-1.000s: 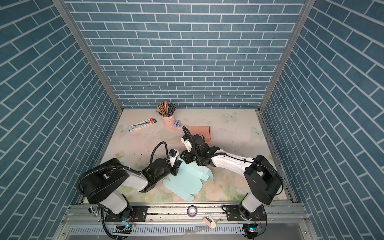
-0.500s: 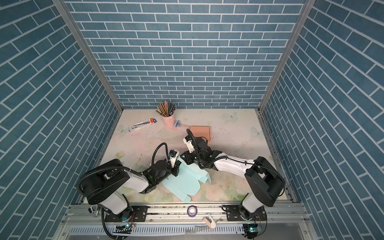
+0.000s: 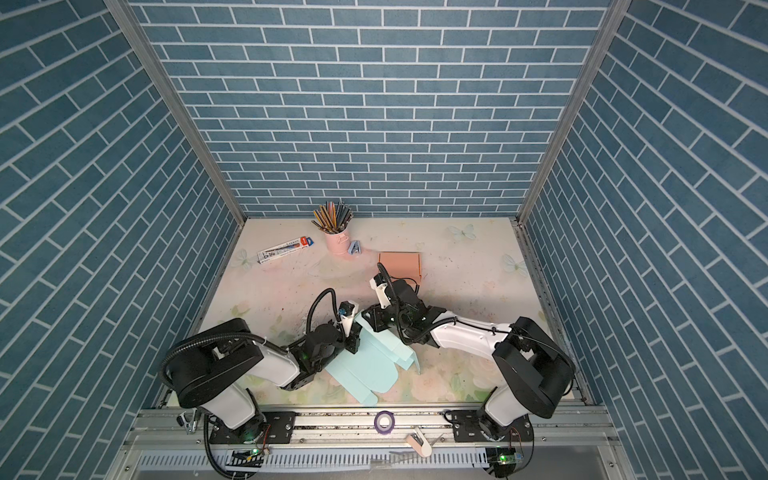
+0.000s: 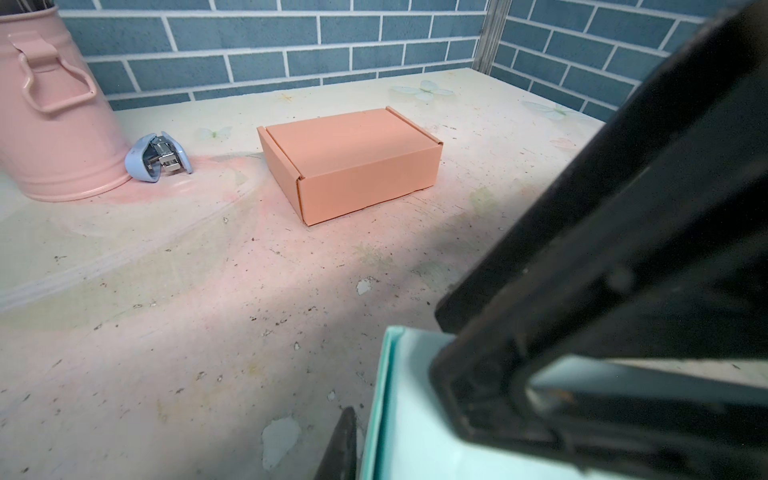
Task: Fold the paper box
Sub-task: 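Grip the upright wall's top edge with the right gripper while the left holds the blank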
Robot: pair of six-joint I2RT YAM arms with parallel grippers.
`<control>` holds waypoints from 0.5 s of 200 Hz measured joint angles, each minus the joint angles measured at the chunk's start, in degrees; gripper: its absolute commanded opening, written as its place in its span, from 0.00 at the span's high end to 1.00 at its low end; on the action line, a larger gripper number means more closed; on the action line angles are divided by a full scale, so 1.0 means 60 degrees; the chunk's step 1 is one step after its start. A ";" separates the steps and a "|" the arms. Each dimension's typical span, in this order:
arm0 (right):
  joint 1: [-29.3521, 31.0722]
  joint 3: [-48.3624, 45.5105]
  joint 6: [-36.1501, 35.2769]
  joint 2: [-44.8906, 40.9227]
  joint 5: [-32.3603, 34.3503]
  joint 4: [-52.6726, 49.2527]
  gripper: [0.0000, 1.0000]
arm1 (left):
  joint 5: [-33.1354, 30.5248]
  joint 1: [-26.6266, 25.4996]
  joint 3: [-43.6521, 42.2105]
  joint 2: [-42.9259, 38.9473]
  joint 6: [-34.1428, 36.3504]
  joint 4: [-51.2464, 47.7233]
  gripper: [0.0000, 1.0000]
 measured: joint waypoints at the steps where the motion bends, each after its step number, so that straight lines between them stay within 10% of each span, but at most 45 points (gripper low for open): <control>1: 0.0000 0.0000 0.0004 0.0000 0.0004 0.0000 0.75 | -0.0004 0.0000 0.0000 0.0007 -0.0004 0.0015 0.81; 100: 0.0051 -0.0120 0.0222 -0.0124 0.0437 0.0098 0.76 | -0.0175 -0.0044 0.0000 0.0641 0.0036 0.0929 0.80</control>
